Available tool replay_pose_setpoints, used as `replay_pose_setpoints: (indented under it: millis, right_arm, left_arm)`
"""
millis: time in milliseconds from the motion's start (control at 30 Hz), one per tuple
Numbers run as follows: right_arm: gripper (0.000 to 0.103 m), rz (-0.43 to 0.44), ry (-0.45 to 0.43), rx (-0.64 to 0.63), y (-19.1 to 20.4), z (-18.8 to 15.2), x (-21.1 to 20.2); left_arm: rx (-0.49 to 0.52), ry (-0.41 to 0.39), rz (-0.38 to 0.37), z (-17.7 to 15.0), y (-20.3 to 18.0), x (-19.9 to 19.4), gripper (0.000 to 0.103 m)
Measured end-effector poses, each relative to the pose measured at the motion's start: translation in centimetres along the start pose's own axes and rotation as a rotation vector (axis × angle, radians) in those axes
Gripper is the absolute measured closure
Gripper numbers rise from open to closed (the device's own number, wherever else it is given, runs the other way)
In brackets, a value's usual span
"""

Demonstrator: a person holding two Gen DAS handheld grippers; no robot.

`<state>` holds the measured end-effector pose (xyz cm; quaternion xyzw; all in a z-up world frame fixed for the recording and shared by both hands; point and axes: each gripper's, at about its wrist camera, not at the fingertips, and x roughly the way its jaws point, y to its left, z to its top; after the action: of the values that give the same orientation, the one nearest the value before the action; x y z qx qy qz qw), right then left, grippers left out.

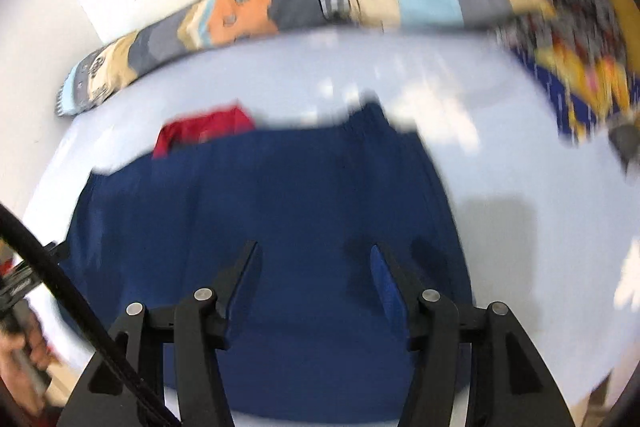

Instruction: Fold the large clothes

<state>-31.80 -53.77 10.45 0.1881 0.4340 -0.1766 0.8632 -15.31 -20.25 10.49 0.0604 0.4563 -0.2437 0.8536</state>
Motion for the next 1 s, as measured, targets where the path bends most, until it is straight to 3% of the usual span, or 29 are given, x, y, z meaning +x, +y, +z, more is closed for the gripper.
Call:
replay_pose_setpoints:
  millis: [100, 200, 233, 300, 367, 433, 533, 600, 767, 833, 933, 1000]
  right_arm:
    - [0.042, -0.065, -0.030, -0.016, 0.6, 2.2, 4.4]
    - [0.042, -0.126, 0.046, 0.030, -2.1, 2.3, 8.6]
    - [0.042, -0.149, 0.089, 0.057, -3.4, 2.3, 10.2]
    - [0.043, -0.113, 0.139, 0.101, -4.6, 1.8, 11.2]
    - [0.042, -0.133, 0.140, 0.085, -4.3, 2.0, 10.5]
    - [0.042, -0.145, 0.124, 0.026, -2.5, 2.2, 9.4]
    - [0.042, -0.063, 0.088, -0.086, 2.1, 1.6, 6.3]
    - [0.035, -0.021, 0.077, -0.149, 5.4, -0.4, 3.9]
    - [0.034, 0.076, 0.117, -0.198, 10.2, -6.7, 1.4]
    - [0.034, 0.119, 0.149, -0.165, 10.5, -9.0, 1.5]
    - [0.031, 0.070, 0.205, -0.171, 10.5, -11.5, 3.3]
    - [0.026, 0.047, 0.206, -0.199, 10.7, -11.8, 4.2]
  left_arm:
    - [-0.014, 0.020, 0.044, 0.9, 0.1, 3.3, 0.019]
    - [0.004, 0.113, 0.156, 0.7, 2.1, 7.3, 0.019]
    - [0.001, 0.140, 0.166, 0.6, 2.6, 8.5, 0.018]
    - [0.013, 0.122, 0.156, 0.4, 2.8, 8.8, 0.017]
    - [0.034, 0.119, 0.165, 0.5, 2.2, 8.4, 0.017]
    - [0.044, 0.065, 0.140, 0.6, 1.2, 6.9, 0.017]
    - [0.081, -0.005, 0.133, 0.4, -0.7, 4.3, 0.017]
    - [0.096, -0.024, 0.117, -0.4, -1.8, 2.9, 0.017]
    - [0.139, -0.067, 0.123, -4.5, -4.8, -0.2, 0.017]
    - [0.099, -0.055, 0.113, -6.9, -5.3, -0.6, 0.017]
    - [0.046, 0.027, 0.112, -9.1, -5.1, 1.2, 0.017]
    - [0.037, 0.034, 0.121, -9.7, -5.0, 2.2, 0.016]
